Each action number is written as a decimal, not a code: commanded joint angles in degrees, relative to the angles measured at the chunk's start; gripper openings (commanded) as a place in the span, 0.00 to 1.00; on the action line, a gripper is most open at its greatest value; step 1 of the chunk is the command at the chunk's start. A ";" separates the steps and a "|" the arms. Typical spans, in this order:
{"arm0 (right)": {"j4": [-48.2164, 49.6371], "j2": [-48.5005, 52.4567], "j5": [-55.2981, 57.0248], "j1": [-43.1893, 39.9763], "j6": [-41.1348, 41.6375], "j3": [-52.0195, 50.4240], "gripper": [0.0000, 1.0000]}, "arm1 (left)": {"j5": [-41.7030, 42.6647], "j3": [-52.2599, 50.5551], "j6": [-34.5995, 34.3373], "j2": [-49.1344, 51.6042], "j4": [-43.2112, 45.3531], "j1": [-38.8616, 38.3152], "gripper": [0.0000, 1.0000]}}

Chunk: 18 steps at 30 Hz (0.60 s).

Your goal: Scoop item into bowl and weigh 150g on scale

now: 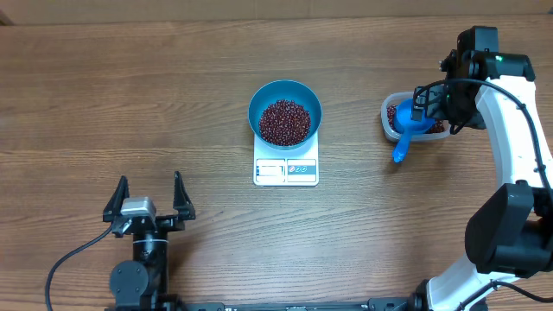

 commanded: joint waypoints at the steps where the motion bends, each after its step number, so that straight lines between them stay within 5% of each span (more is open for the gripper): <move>1: 0.15 -1.01 0.39 -0.04 -0.09 -0.20 1.00 | -2.62 -2.29 -3.23 -0.70 -1.27 0.83 1.00; 18: 0.15 -1.01 0.39 -0.04 -0.11 -0.20 1.00 | -0.63 -2.32 2.45 -0.70 -6.14 1.20 0.99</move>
